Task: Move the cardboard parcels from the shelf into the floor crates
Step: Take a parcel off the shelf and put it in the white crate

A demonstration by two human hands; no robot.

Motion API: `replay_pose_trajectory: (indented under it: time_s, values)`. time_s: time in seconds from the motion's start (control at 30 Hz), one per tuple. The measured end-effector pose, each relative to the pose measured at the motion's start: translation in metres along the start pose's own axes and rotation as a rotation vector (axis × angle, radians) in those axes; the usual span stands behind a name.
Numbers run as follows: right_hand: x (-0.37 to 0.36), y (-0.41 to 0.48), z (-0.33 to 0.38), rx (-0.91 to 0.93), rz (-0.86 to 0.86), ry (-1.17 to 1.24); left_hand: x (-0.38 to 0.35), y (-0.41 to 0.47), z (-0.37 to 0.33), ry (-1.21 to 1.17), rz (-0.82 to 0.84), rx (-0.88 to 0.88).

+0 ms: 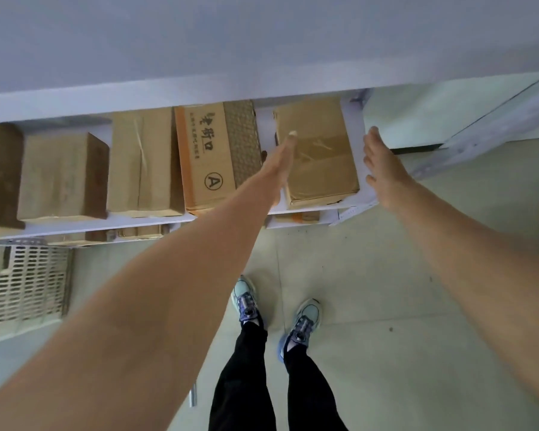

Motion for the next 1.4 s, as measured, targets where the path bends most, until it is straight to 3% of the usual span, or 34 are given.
replay_pose_trajectory:
  time_s: [0.3,0.47,0.63,0.93,1.17,1.4]
  values:
    - [-0.018,0.073,-0.003,-0.095,0.033,-0.033,-0.002,0.077,0.010,-0.110,-0.054,-0.003]
    - [-0.011,0.069,0.005,0.087,0.016,0.202,0.010,0.064,-0.006,-0.210,-0.072,-0.213]
    - [-0.008,0.060,0.010,0.236,0.052,0.391,0.017,0.060,-0.015,-0.263,-0.123,-0.296]
    - [0.002,0.063,-0.027,0.130,0.032,0.416,0.008,0.056,0.016,-0.226,-0.061,-0.151]
    - [0.009,0.062,-0.023,0.032,0.018,0.334,0.003,0.060,0.016,-0.223,-0.032,-0.152]
    - [0.009,0.050,-0.017,0.131,0.120,0.494,0.005,0.054,0.019,-0.312,-0.027,-0.209]
Point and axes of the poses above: each hand's wrist, its own y-axis towards the middle knuckle, its own x-axis out of the back of the hand, z = x × y, the point moved 3 cm from there along y, towards the middle knuckle, and after that the axes turned 14 degrees about y, right-handed, at the moved point
